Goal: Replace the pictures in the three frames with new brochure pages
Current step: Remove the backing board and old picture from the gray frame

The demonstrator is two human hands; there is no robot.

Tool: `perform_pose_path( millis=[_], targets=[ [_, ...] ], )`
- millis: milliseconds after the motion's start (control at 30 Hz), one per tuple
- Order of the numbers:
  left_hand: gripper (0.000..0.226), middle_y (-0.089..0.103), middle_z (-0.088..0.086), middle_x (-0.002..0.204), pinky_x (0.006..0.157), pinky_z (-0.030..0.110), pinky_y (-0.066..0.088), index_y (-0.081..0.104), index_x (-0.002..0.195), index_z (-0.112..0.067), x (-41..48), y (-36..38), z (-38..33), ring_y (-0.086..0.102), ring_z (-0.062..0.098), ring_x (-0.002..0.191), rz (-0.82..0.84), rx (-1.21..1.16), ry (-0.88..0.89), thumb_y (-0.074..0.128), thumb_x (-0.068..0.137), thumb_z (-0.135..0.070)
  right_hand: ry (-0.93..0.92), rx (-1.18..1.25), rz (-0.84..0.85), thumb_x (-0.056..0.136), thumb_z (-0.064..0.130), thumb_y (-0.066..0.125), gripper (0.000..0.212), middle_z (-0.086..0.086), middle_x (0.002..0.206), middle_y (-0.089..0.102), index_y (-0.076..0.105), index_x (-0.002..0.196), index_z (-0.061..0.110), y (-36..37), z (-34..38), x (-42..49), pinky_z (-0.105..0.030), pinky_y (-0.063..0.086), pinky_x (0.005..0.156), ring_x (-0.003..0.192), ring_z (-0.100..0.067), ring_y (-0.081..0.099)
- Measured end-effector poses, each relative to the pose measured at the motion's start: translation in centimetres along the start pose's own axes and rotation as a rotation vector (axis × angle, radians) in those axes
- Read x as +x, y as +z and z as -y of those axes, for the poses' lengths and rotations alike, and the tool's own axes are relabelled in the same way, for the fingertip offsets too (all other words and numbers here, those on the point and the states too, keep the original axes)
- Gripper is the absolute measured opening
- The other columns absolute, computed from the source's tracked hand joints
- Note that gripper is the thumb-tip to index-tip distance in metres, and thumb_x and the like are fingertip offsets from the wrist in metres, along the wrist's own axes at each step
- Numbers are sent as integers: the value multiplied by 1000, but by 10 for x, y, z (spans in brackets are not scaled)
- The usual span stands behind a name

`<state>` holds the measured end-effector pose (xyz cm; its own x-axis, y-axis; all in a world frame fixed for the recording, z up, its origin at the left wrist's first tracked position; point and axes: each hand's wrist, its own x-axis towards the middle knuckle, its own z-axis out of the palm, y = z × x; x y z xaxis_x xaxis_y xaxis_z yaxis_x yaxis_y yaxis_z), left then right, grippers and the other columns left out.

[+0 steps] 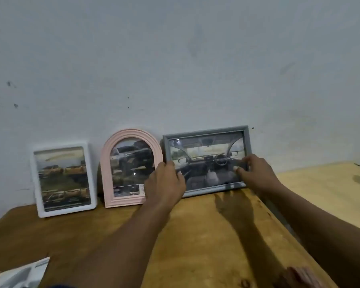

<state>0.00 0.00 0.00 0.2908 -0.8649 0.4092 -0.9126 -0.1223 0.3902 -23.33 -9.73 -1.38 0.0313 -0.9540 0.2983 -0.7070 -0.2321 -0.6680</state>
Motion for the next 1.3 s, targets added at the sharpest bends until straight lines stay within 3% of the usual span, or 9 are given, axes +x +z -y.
perform_pose_path(
  millis=[133, 267, 567, 667, 867, 967, 1100, 1200, 1300],
  targets=[
    [45, 55, 4, 131, 79, 37, 53, 47, 140, -19, 17, 26, -1, 61, 24, 107, -124, 63, -83, 50, 101, -41, 147, 107, -127, 94, 44, 63, 65, -20, 143, 45, 37, 144, 12, 12, -17, 38, -54, 49, 100, 124, -40, 51],
    [46, 55, 5, 130, 74, 36, 48, 44, 141, -17, 20, 43, 3, 60, 26, 107, -129, 56, -109, 50, 101, -40, 286, 274, -150, 97, 58, 48, 74, -19, 151, 41, 27, 151, 13, 31, -25, 60, -53, 43, 106, 133, -41, 45],
    [64, 55, 2, 136, 88, 33, 49, 32, 153, -21, 19, 55, 5, 57, 24, 119, -72, -286, -220, 61, 97, -33, 416, 448, -255, 102, 57, 31, 59, -16, 120, 57, 52, 126, 8, 30, -39, 52, -49, 54, 86, 103, -34, 58],
    [59, 59, -1, 129, 90, 43, 58, 38, 148, -27, 12, 55, 2, 62, 22, 111, 16, -385, -222, 63, 95, -29, 369, 439, -273, 104, 54, 29, 51, -14, 102, 59, 52, 110, 9, 19, -38, 34, -43, 50, 73, 90, -30, 58],
    [57, 52, -1, 135, 102, 45, 52, 43, 144, -26, -8, 37, -3, 56, 22, 122, 191, -395, -127, 68, 93, -28, 277, 434, -269, 105, 50, 31, 45, -12, 94, 57, 51, 109, 10, -13, -23, -10, -32, 40, 56, 75, -19, 53],
    [66, 41, 1, 149, 107, 47, 48, 36, 150, -28, -25, 22, -5, 50, 24, 131, 264, -408, -79, 67, 93, -37, 198, 421, -270, 105, 50, 32, 45, -12, 94, 59, 53, 106, 11, -35, -9, -30, -34, 43, 57, 77, -22, 56],
    [87, 9, -6, 167, 118, 50, 35, 11, 161, -32, -48, -1, -13, 23, 27, 151, 270, -267, 43, 63, 93, -50, 125, 399, -291, 102, 57, 32, 45, -10, 93, 61, 55, 99, 17, -53, 12, -56, -57, 56, 76, 84, -29, 60],
    [88, 3, -4, 169, 120, 52, 30, 9, 162, -31, -64, -26, -21, 17, 28, 154, 234, -254, 45, 58, 94, -58, 68, 422, -273, 103, 54, 34, 44, -8, 91, 60, 55, 98, 16, -63, 40, -77, -53, 56, 76, 84, -29, 60],
    [78, 22, -2, 163, 117, 47, 35, 20, 160, -28, -80, -55, -26, 29, 25, 148, 192, -308, 90, 56, 96, -57, -19, 438, -242, 104, 47, 39, 39, -8, 89, 61, 57, 99, 12, -69, 72, -95, -40, 52, 68, 83, -27, 61]
  ],
)
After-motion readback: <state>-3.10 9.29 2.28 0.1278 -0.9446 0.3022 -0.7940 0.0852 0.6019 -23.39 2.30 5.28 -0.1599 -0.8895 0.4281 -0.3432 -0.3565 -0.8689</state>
